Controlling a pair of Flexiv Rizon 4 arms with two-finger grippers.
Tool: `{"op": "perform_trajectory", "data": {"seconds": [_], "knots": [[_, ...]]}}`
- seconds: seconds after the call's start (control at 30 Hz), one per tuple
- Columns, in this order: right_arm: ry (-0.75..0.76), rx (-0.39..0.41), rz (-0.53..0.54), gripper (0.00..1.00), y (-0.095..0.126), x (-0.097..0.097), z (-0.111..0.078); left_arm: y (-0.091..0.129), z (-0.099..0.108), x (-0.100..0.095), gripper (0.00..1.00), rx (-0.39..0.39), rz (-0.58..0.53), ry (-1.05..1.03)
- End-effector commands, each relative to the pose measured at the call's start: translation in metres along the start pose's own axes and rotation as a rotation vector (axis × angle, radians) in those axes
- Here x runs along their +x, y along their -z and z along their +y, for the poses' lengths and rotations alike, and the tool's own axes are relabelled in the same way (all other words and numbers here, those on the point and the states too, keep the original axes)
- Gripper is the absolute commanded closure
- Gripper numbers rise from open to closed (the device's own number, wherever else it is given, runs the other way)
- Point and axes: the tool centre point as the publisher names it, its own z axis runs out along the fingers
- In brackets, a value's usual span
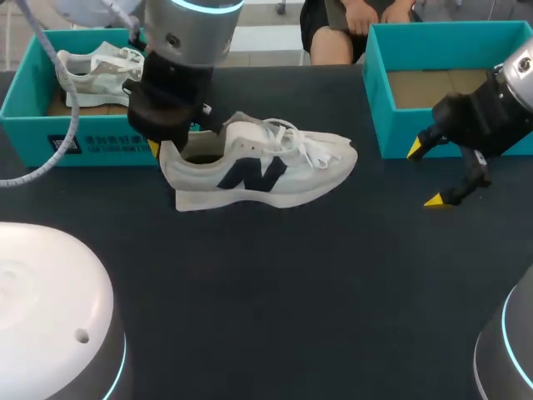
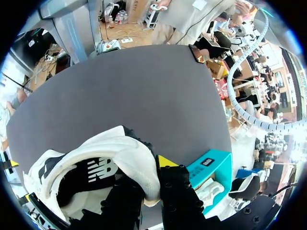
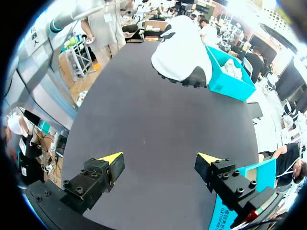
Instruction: Take the shoe out of the shoebox, open the shoe tongue, remove and reinsert the insole, then place the shoe into the shoebox
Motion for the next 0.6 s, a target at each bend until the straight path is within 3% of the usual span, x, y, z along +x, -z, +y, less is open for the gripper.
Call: {"op": "perform_trajectory", "data": {"seconds": [0.03,0.2,0.3,0.6], "knots": [[0.0,0.002,-0.001,0.0,-0.001,0.0,0.0,0.001,0.0,0.001,1.0,-0.002,-0.001,0.0],[0.0,0.002,-0.001,0.0,-0.001,0.0,0.0,0.001,0.0,0.001,1.0,-0.002,-0.001,0.0],[0.0,0.002,-0.001,0.0,-0.001,0.0,0.0,-0.012,-0.004,-0.01,1.0,-0.029,-0.001,0.03],[0.0,0.002,-0.001,0.0,-0.001,0.0,0.0,-0.058,0.003,-0.043,1.0,0.011,-0.021,0.045]]}}
